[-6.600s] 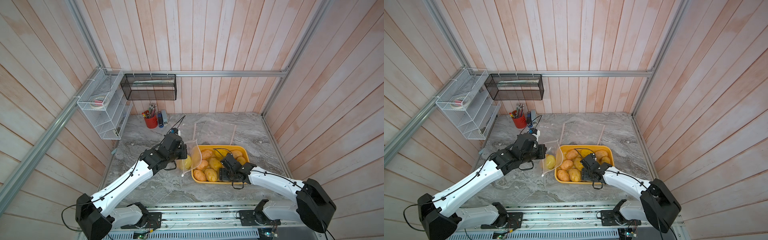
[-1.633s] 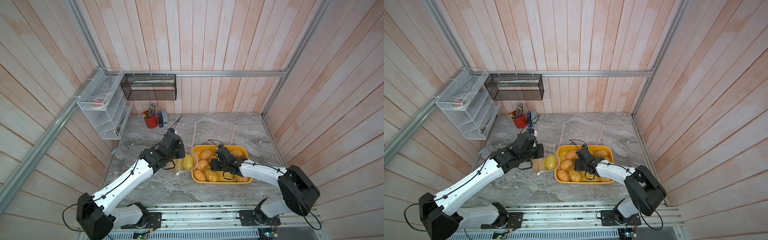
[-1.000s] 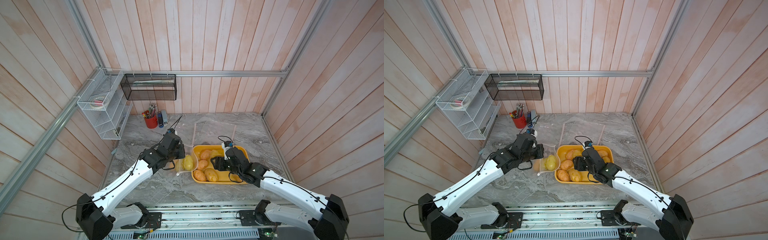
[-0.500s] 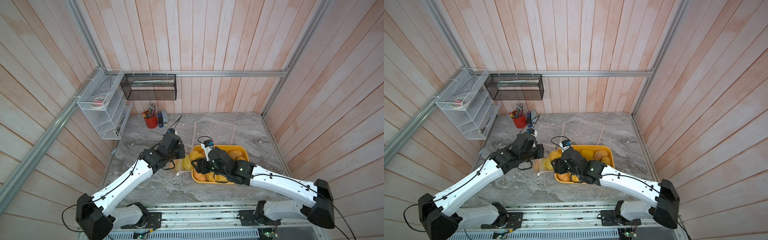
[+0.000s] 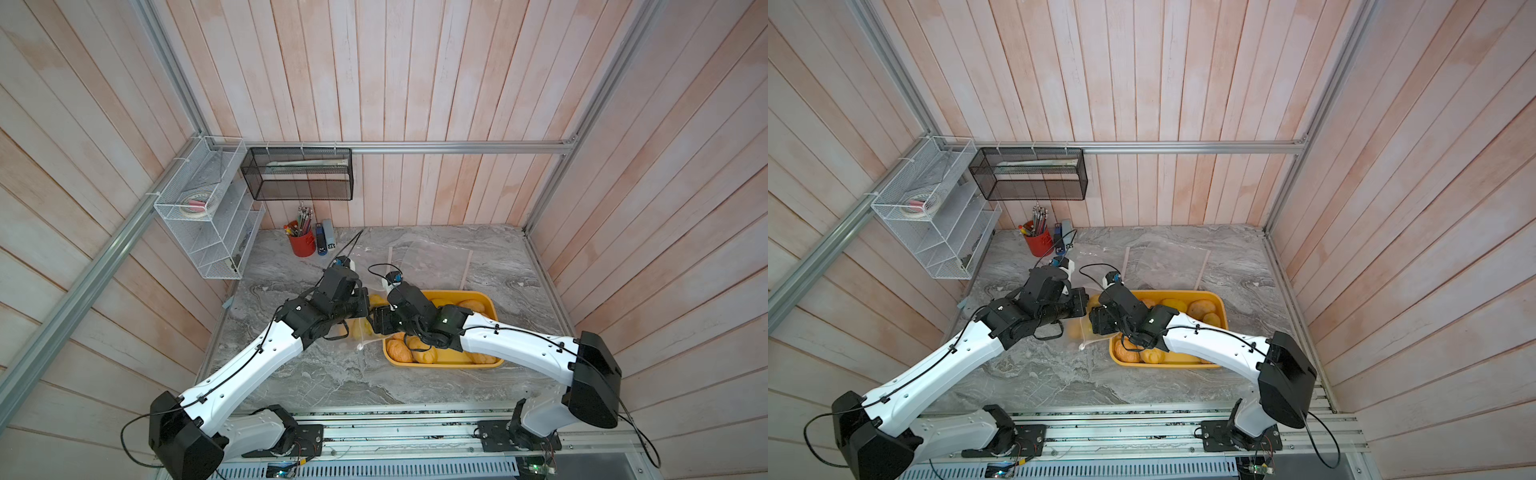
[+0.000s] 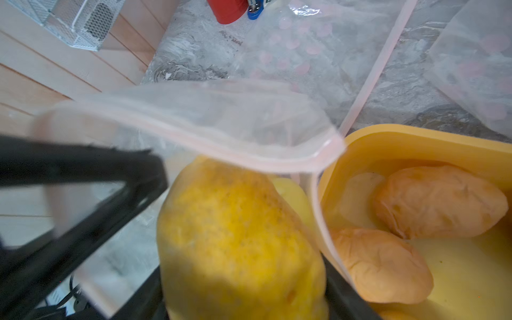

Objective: Put the potatoes into a zipper bag and zip it
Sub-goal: Place the potato into the zipper food storage bag.

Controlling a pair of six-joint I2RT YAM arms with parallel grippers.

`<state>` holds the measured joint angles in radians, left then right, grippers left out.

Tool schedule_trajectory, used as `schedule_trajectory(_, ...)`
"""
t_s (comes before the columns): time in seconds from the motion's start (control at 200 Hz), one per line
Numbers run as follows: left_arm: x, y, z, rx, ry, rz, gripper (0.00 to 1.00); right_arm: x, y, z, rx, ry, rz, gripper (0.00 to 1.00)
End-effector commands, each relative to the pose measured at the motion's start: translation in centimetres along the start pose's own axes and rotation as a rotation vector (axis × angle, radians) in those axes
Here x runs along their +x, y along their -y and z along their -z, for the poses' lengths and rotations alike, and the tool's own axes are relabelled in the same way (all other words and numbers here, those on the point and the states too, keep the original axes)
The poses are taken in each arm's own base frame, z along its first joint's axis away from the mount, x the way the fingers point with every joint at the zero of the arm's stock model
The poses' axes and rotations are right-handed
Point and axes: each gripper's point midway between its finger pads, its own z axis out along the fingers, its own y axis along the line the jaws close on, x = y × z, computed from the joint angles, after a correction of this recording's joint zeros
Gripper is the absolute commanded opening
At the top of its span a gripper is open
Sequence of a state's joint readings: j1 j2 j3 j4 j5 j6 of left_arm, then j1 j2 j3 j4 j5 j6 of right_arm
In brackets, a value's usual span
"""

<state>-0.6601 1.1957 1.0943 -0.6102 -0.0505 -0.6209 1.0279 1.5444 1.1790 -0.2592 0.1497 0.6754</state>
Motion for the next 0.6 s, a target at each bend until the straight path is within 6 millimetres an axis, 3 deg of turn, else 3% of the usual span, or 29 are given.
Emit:
schedule_trajectory(0.0,-0.3,1.4,0.7,0.083,0.023,-0.026,0.0,-2.1,0.3,-0.2,0.013,0.053,-0.007,0.17)
schedule_trajectory(0.365,0.4,3.1,0.4,0.179,-0.02,-0.048,0.0,-4.4,0.8,0.0,0.023,0.111,-0.028,0.2)
schedule_trajectory(0.595,0.6,3.3,0.1,0.189,-0.034,-0.049,0.0,-4.6,0.3,-0.4,0.0,0.12,-0.021,0.36)
